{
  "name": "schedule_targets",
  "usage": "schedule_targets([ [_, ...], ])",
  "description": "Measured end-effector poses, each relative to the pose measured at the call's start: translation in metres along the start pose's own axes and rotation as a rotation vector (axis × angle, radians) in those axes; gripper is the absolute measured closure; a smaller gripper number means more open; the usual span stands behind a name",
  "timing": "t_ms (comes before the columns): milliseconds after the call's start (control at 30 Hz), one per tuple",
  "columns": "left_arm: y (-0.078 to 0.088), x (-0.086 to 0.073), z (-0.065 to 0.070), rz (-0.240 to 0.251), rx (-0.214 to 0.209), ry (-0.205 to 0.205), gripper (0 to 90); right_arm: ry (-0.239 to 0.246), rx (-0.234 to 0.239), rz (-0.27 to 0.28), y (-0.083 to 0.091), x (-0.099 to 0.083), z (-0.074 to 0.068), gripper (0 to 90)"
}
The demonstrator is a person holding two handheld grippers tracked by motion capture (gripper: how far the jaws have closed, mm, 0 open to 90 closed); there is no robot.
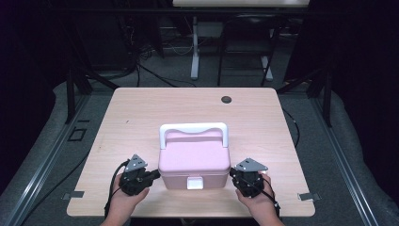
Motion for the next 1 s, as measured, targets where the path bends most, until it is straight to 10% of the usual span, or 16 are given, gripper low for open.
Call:
schedule_targets([
  [1000,0.018,-0.021,0.016,0.016,-0.039,0.034,90.0,0.024,0.028,0.000,0.026,-0.019,-0.021,90.0],
])
Point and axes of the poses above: each handheld gripper's, and its own axes: y roughly backward along the jaws, x roughly out of its top, z roughly to its right, the point moved 7 cm from there along -y, roughly forward along the jaws, and after that the axes turned 3 degrees about y, right-handed, at the moved point
